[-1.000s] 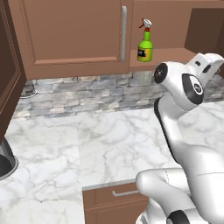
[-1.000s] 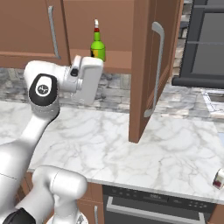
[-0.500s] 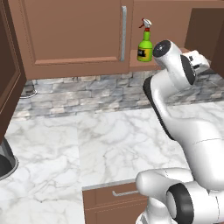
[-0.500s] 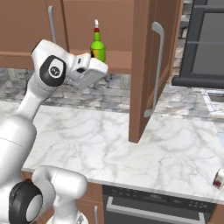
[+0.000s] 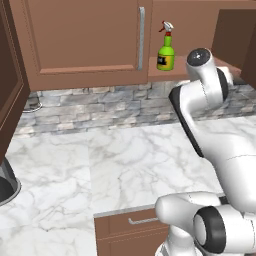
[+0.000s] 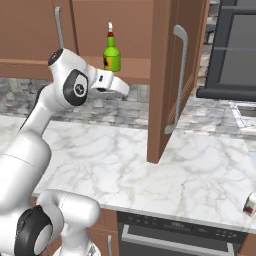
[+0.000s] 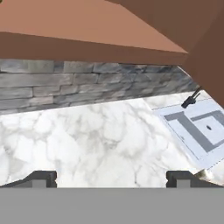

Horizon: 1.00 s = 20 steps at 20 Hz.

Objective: Open the cabinet. Pick the spray and place it next to the sink. Then close the cabinet.

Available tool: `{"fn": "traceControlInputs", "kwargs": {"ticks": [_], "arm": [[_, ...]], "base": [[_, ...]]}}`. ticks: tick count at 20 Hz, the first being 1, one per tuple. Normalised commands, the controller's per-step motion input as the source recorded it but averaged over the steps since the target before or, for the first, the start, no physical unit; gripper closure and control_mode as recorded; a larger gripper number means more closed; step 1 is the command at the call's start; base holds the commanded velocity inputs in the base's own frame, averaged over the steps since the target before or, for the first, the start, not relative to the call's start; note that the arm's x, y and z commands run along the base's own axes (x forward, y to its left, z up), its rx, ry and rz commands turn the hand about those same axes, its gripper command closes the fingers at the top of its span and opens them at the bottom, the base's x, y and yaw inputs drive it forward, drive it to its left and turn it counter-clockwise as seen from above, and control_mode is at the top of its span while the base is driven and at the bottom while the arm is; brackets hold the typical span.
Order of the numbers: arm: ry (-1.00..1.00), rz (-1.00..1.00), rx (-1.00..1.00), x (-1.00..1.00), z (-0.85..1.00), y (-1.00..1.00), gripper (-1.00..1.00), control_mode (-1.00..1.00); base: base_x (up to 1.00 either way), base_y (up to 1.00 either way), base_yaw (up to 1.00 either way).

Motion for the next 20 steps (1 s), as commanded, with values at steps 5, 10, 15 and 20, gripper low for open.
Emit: {"fn": "traceControlInputs", "kwargs": {"ticks": [5, 10, 15, 20], "arm": [[-0.13, 0.22, 0.09, -0.01, 0.08, 0.00, -1.00, -1.00], [-0.13, 0.29, 0.13, 0.00, 0.41, 0.00, -1.00, -1.00], [-0.05, 0.34, 0.20, 0.00, 0.37, 0.00, -1.00, -1.00], [0.00, 0.24, 0.26, 0.22, 0.27, 0.00, -1.00, -1.00]], "base": [[0.00, 0.00, 0.00], [0.00, 0.00, 0.00], [0.00, 0.00, 0.00], [0.00, 0.00, 0.00]]}}
